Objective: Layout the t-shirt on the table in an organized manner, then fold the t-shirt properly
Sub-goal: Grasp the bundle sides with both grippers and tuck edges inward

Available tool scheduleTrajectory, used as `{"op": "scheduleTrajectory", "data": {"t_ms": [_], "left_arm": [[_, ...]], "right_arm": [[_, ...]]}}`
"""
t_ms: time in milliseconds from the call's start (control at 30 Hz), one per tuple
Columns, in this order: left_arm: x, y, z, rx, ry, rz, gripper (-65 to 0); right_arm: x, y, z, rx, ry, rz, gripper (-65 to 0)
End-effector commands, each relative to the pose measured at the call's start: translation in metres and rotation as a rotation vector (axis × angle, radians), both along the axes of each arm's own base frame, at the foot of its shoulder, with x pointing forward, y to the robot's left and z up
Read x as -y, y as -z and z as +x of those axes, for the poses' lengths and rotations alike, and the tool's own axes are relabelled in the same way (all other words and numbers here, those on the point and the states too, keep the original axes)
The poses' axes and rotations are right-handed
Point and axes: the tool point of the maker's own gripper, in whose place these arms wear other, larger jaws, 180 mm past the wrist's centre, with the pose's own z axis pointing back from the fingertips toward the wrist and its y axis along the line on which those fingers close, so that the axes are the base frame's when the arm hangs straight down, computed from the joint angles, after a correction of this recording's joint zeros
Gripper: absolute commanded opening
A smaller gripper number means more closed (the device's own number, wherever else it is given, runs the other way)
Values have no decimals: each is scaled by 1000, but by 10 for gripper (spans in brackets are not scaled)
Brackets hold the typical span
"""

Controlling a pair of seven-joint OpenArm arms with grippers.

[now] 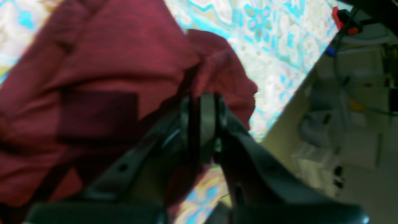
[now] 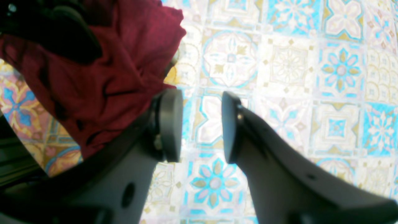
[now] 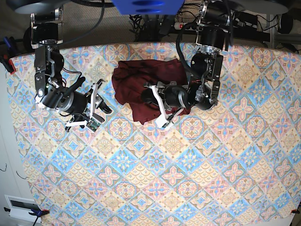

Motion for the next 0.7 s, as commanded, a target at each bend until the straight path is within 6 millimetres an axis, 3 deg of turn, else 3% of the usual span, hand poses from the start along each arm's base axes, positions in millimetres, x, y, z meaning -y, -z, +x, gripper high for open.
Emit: {"op": "scheduleTrajectory", "data": {"t_ms": [0,200,367,667], "left_arm": [[0,-14,10,49,-3,-18,-650],[-30,-25,5,141,26,68,-650],[-43,-35,-11,153,63,43,-650],[-72,-25,-47,129,108,120,-650]], "right_arm": [[1,-14,8,47,-4,15,-449],[14,-14,13,47,42,17,-448],[19,-5,13,17,59,17,-448],[18,-4,13,13,57,17,-448]]}}
